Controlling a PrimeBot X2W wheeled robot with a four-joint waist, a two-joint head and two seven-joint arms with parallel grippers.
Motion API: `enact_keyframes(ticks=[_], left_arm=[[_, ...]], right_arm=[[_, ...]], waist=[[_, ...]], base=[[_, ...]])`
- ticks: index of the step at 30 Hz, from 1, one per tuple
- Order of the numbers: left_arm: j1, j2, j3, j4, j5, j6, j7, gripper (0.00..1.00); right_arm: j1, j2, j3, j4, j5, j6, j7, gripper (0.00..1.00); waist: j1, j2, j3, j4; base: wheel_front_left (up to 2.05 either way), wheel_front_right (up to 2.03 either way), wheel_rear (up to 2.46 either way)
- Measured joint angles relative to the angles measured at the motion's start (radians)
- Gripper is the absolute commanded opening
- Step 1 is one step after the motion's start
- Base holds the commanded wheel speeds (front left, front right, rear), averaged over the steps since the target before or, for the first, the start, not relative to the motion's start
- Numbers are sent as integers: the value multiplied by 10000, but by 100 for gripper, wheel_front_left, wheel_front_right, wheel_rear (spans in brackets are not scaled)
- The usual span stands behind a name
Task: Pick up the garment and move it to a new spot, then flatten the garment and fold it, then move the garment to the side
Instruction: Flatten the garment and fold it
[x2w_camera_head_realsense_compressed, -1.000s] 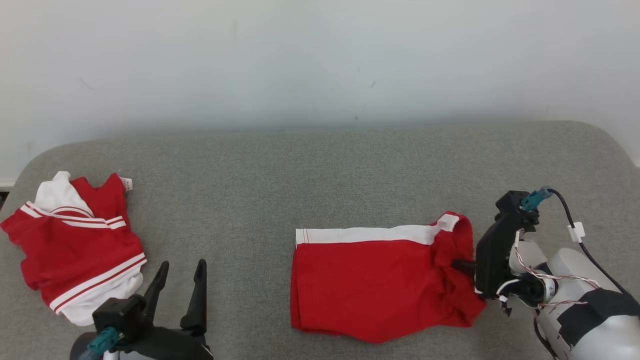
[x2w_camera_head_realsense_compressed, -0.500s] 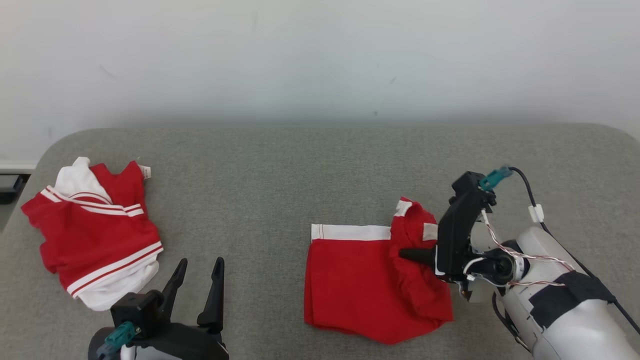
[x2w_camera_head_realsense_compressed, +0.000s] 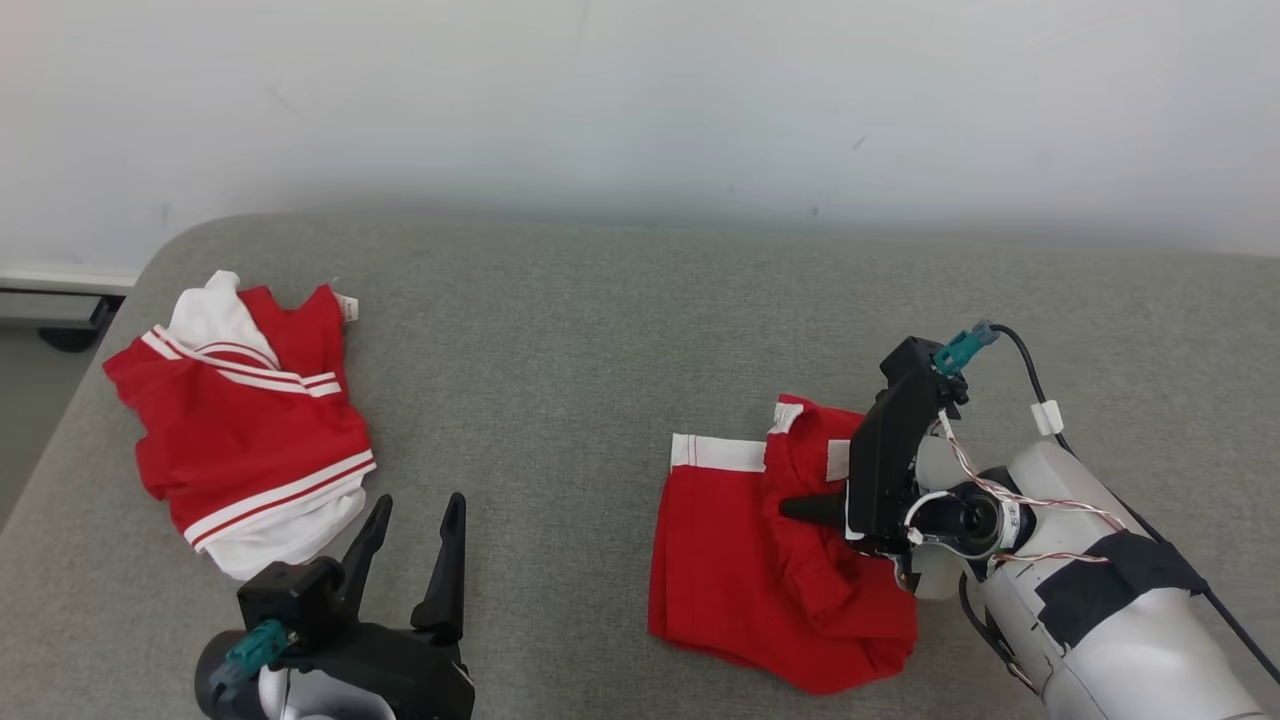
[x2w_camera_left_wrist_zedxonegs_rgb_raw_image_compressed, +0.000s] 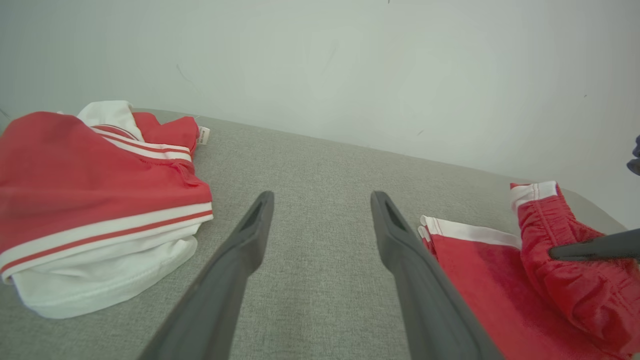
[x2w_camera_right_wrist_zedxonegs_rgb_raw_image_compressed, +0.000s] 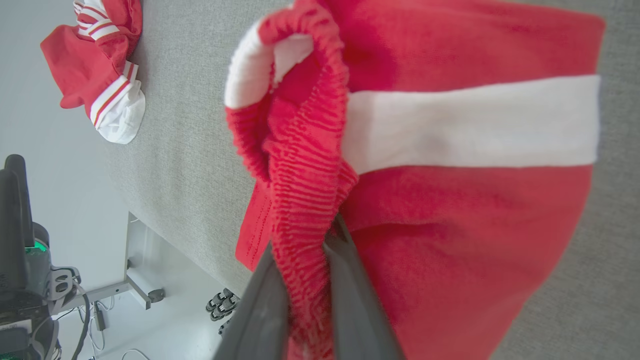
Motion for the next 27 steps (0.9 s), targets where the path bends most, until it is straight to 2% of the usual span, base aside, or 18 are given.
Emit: enact_keyframes(ticks=[9,18,19,20,27], left_arm=[[-306,-165,-92,142,0,-92,10,100],[-413,-270,-198,385,0,-174,10,100],[-413,-268,-196,393,0,-176,8,100],[-414,-268,-190,435,0,-176,6,100],[-365,-190,-121,717,0,-174,-6,100]], right_arm=[[-143,150,-46,267,140,-510,48,0],[-299,222,6,570,140,-688,23,0],[-301,228,8,594,140,-704,13,46],[-302,242,6,644,140,-704,-21,100],[-328,282,148,851,138,-587,-21,100]], waist=[[0,0,213,431],[0,0,296,725],[0,-1,288,740],[0,0,275,747],[0,-1,29,651]], base=[[0,0,0],[0,0,0],[0,0,0],[0,0,0],[0,0,0]])
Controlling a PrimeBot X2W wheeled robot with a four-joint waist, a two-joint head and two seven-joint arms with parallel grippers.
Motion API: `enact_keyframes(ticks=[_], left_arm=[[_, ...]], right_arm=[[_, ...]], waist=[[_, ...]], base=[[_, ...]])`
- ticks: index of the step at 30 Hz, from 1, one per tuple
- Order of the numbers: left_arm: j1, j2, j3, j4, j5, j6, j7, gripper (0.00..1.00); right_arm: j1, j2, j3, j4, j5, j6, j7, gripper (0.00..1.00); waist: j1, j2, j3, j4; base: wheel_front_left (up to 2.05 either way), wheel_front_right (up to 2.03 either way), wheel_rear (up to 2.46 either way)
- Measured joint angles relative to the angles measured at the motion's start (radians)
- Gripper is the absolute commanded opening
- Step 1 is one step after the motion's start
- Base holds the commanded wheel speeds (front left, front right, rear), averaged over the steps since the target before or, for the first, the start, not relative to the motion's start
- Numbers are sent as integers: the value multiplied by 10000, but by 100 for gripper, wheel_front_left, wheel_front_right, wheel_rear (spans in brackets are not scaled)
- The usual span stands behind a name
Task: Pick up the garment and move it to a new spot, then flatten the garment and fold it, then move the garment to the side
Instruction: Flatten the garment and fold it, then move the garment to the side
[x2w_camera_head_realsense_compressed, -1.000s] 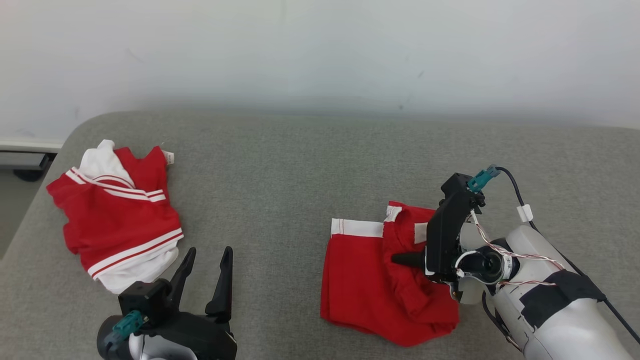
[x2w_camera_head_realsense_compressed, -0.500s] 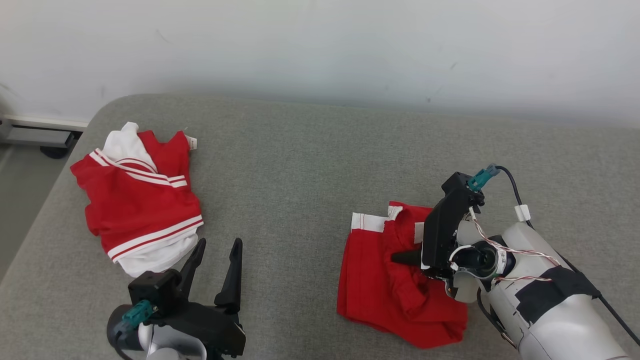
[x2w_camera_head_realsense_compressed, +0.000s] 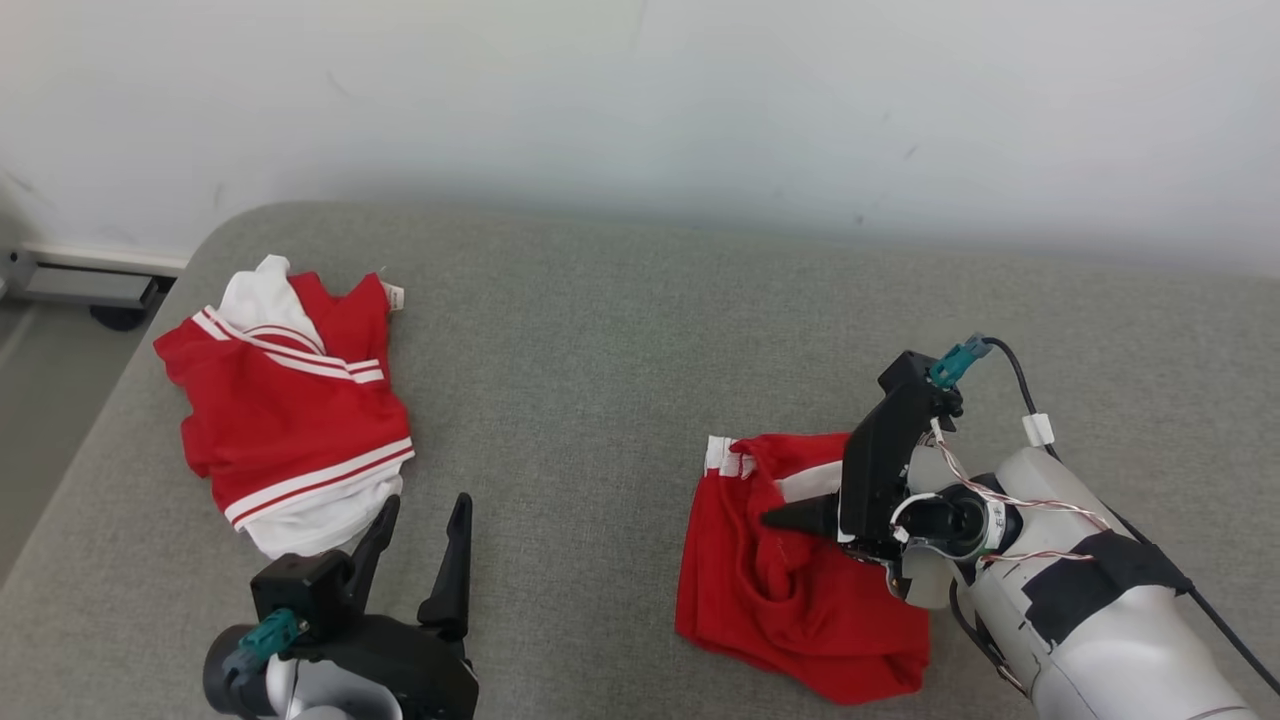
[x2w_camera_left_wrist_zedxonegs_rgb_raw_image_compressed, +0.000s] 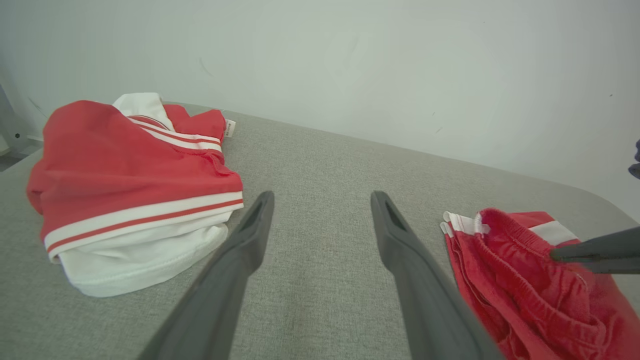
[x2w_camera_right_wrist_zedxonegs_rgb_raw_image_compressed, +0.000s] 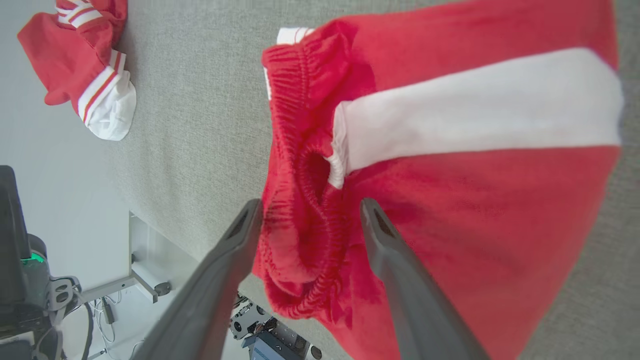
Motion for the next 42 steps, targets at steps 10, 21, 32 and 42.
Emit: enact_keyframes(ticks=[10,21,32,42], left_arm=[[704,263,180,-221,0,10,-63,100],[822,395,437,-848,117,90,-163,100],[744,186,184,-1034,376,90,-161,100],[480,42,119,-1039,378,88,-113,100]], right_arm=[[420,-951,-238,-1308,-523,516,-1356,100],[1732,-1490,107,-1912,-1262,499,-2219,100],[1869,-1277,-165,-1570,-1233,25,-2462,100],[1605,-1206,-73,-1108,-1250,-270,-2291,100]], waist=[[-2,0,-380,-489],[-1,1,-272,-1056],[-1,0,-46,-870],[0,1,217,-461]], base=[[0,0,0],[0,0,0],[0,0,0],[0,0,0]])
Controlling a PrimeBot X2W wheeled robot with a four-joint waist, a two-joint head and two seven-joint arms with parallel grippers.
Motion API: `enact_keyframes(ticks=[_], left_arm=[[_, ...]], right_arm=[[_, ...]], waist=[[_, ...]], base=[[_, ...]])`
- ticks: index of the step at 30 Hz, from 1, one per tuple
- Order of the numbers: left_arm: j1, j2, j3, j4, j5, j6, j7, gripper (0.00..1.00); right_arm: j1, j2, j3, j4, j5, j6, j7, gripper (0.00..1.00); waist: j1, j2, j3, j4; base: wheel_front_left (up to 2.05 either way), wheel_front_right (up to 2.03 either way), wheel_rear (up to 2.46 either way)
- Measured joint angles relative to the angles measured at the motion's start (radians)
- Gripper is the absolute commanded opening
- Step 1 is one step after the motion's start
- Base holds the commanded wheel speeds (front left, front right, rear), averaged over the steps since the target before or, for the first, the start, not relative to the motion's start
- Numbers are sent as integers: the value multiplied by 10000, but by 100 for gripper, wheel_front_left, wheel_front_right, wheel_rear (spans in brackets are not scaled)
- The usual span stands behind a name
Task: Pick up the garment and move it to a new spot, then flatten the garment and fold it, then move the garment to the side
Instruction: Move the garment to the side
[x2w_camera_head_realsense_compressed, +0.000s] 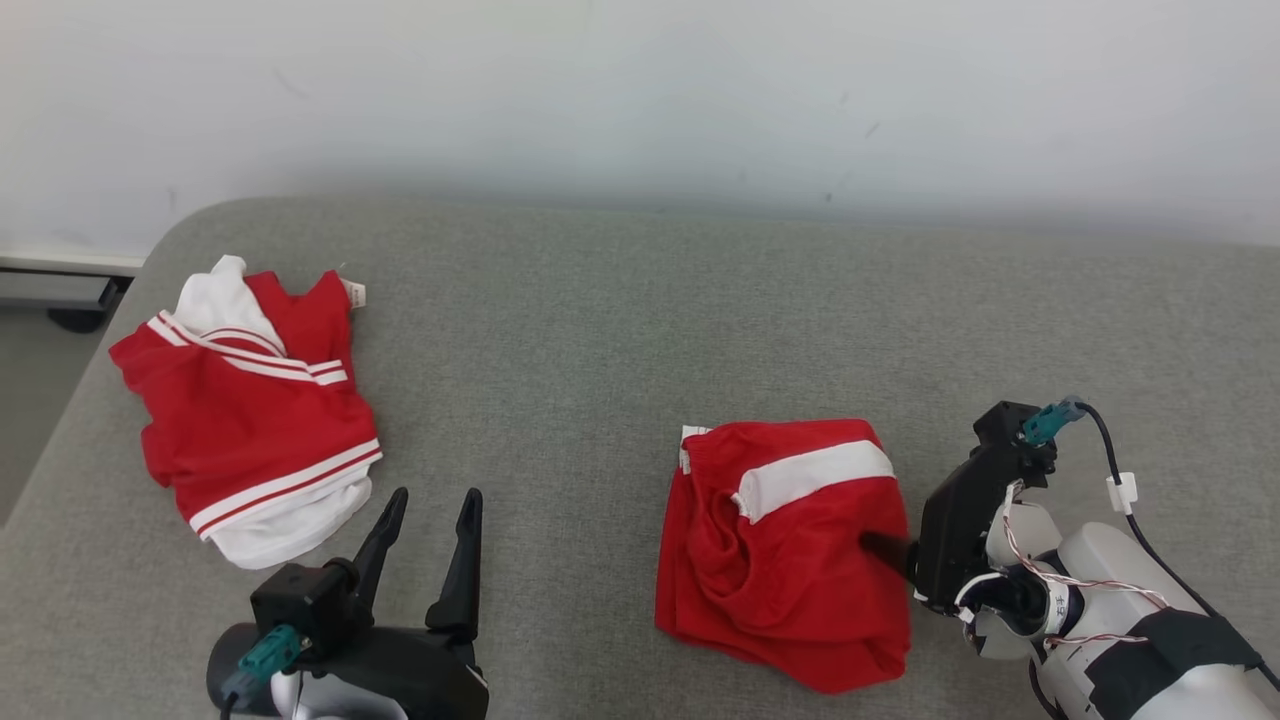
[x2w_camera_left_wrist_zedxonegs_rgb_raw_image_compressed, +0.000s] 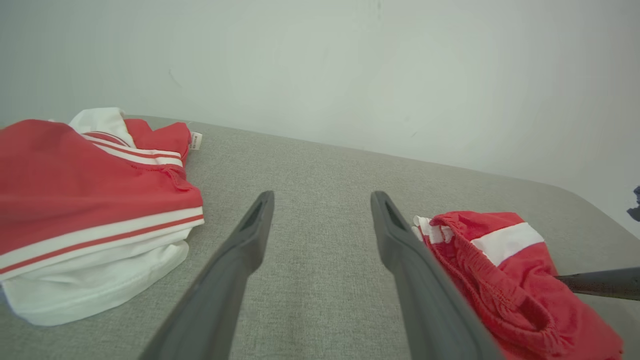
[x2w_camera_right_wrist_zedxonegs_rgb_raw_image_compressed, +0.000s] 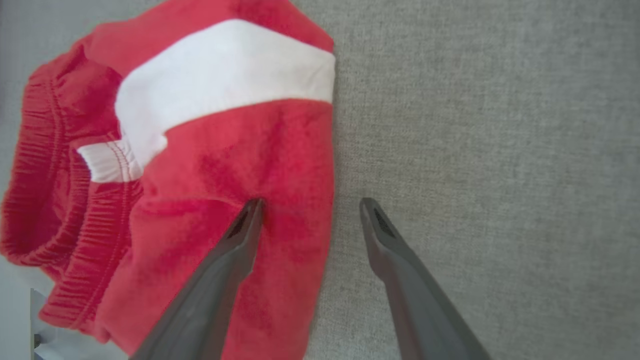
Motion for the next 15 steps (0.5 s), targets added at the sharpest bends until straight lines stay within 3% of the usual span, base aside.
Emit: enact_keyframes(ticks=[9,10,11,12,15], left_arm=[[-186,-161,-21,88,-2,-6,0,100],[-186,-161,-21,88,-2,-6,0,100],[-193,-161,-10,107,-4,-6,0,100],[-199,-159,8,132,-8,-6,0,100],[-276,-159,65,261,-33,-6,-2,100]], right_arm=[[-398,52,259,564,-234,-198,497,100],[-398,52,259,564,-234,-198,497,93],[-450,75,301,610,-267,-198,550,93],[-521,86,334,660,-267,-198,587,0],[-616,182,339,773,-257,-196,633,0]], waist=[[0,-1,215,348],[0,-1,215,348],[0,-1,238,369],[0,0,257,385],[0,0,277,380]], base=[[0,0,0],[0,0,0],[0,0,0],[0,0,0],[0,0,0]])
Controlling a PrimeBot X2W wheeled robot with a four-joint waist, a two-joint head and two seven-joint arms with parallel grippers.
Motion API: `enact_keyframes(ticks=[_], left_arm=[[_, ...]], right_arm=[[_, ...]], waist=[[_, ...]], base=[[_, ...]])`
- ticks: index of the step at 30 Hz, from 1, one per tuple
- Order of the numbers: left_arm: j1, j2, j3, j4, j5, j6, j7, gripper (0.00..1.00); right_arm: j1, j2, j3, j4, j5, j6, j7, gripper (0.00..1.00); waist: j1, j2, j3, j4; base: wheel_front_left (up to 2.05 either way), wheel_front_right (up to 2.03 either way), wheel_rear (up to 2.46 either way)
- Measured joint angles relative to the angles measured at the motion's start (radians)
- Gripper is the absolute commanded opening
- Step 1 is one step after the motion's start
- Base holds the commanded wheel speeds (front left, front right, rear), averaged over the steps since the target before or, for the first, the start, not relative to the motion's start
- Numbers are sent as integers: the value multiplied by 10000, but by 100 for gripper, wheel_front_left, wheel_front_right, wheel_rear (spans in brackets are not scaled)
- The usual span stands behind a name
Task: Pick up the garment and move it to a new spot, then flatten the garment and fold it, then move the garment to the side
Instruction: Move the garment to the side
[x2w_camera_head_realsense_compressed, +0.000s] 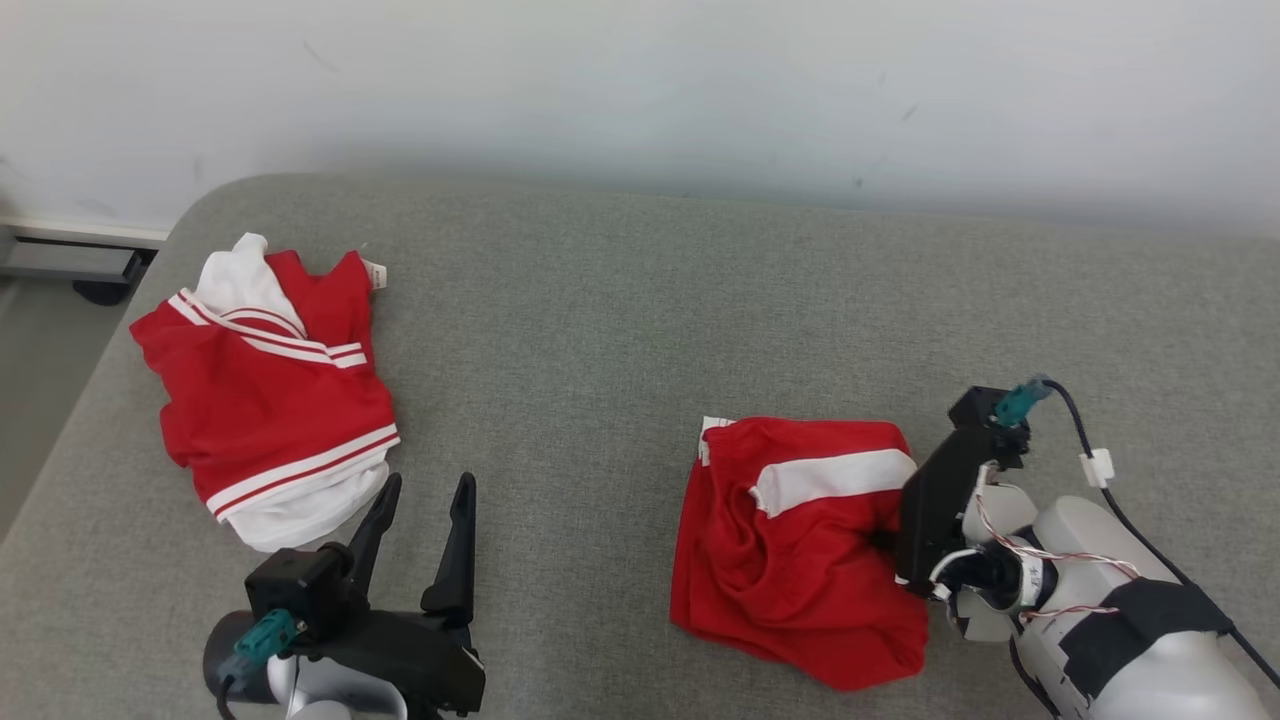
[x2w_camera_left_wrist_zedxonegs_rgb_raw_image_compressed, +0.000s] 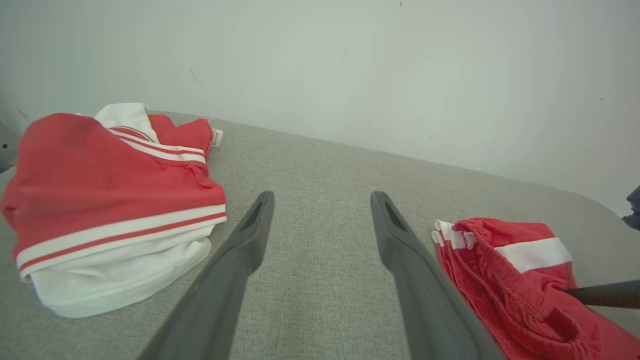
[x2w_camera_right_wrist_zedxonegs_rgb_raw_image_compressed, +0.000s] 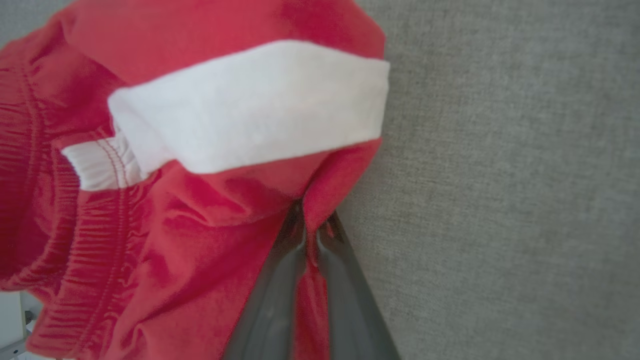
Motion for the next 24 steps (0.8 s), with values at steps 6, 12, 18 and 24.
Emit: enact_keyframes(ticks=[6,12,18,24], left_arm=[[-14,71,107,96,-8,2,-2,100],[-3,136,190,90,-13,2,-17,100],[210,203,234,56,-13,4,-50,100],[210,221,247,-27,-13,4,-61,100]], right_arm=[[-294,163,111,130,-4,127,82,0],[-665,-102,61,48,-4,362,105,0],[-1178,-518,59,36,-92,460,360,0],[-1648,-957,79,38,-291,464,543,0]], waist=[[1,0,-66,-219],[0,0,-172,-561],[0,0,-228,-1043],[0,0,-233,-1455]], base=[[0,0,0],[0,0,0],[0,0,0],[0,0,0]])
